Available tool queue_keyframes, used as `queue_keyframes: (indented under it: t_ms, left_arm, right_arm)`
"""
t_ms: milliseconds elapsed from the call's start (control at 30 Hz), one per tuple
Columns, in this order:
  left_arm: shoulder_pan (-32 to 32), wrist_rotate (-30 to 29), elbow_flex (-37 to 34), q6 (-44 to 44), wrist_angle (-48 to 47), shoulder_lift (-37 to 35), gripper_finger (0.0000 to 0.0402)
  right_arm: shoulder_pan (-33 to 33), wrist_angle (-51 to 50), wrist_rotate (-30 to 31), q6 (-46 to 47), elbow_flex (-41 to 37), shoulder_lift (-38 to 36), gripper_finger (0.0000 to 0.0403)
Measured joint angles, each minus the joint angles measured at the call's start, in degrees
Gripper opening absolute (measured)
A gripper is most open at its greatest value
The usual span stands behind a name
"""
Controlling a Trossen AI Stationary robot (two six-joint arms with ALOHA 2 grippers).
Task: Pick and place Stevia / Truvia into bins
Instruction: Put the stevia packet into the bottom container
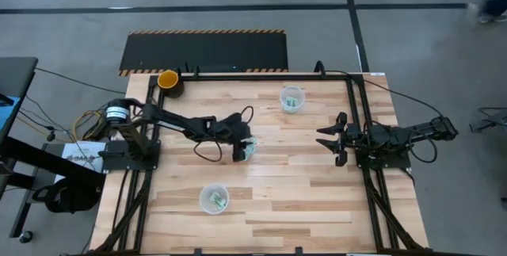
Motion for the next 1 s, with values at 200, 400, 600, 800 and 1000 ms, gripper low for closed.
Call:
queue_keyframes:
  t_ms: [200,400,600,800,1000]
  left_arm:
    - [0.3,1.5,1.07,-0.96,-2.53,1.66,0.012]
    - [1.51,1.89,1.18,-1.98,-3.87,1.66,0.012]
    - [1.75,2.56,1.18,-3.23,-5.22,1.66,0.012]
    - [1.84,1.93,1.11,-3.96,-5.4,2.78,0.012]
    - [2.32,1.99,1.66,-5.6,-4.21,6.22,0.012]
  right_arm:
    - [0.0,0.0,0.0,-0.02,0.0,0.01,0.0159]
    - [0.0,0.0,0.0,-0.01,0.0,0.01,0.0159]
    - [0.0,0.0,0.0,0.0,0.0,0.0,0.0159]
    - [0.0,0.0,0.0,0.0,0.0,-0.01,0.0159]
    - [0.0,0.0,0.0,-0.02,0.0,0.01,0.0159]
